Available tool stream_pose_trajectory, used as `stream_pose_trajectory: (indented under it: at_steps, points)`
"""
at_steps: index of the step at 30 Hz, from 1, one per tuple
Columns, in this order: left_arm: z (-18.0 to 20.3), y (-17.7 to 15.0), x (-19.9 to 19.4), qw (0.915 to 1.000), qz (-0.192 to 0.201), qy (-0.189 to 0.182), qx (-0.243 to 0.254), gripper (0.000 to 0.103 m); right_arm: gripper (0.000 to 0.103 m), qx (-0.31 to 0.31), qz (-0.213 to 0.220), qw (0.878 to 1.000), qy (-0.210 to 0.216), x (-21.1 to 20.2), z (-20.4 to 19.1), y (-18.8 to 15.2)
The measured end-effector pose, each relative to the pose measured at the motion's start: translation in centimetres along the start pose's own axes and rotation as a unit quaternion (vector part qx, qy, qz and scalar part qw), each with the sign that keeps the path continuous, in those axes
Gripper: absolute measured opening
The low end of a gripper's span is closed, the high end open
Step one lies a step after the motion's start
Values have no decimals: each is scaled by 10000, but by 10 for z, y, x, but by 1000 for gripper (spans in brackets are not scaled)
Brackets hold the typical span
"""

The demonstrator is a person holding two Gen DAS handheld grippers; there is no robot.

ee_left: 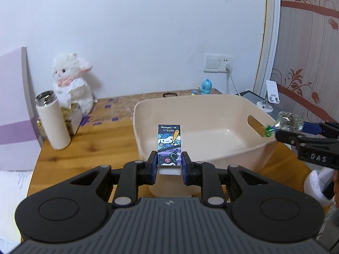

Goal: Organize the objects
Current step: 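Lift both items over the basket and open both tools to drop them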

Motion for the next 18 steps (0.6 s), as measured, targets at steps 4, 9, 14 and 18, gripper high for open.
stream_pose_trajectory:
  at_steps: [4,9,14,18]
  points:
    - [10,16,21,9999,0,100,-50,25,58,120,7,9999,55,20,-2,5]
    - [22,30,52,9997,-97,202,-5,25,58,173,-146,9997,5,44,2,6]
    - [36,27,88,9983,-425,373,163,25,58,225,-432,9988,-2,64,6,-1]
    - [45,16,102,9971,-601,386,275,25,61,59,-619,9980,-74,70,2,-8]
Point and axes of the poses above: each gripper's, at about its wrist camera, not at the fingertips, and x roughly the way its jaws point, z to its right, y to its top, the point moved 5 cm from there along x, roughly the way its jaws point, and after that the axes turned 8 degrees about y, right-handed, at the moved point
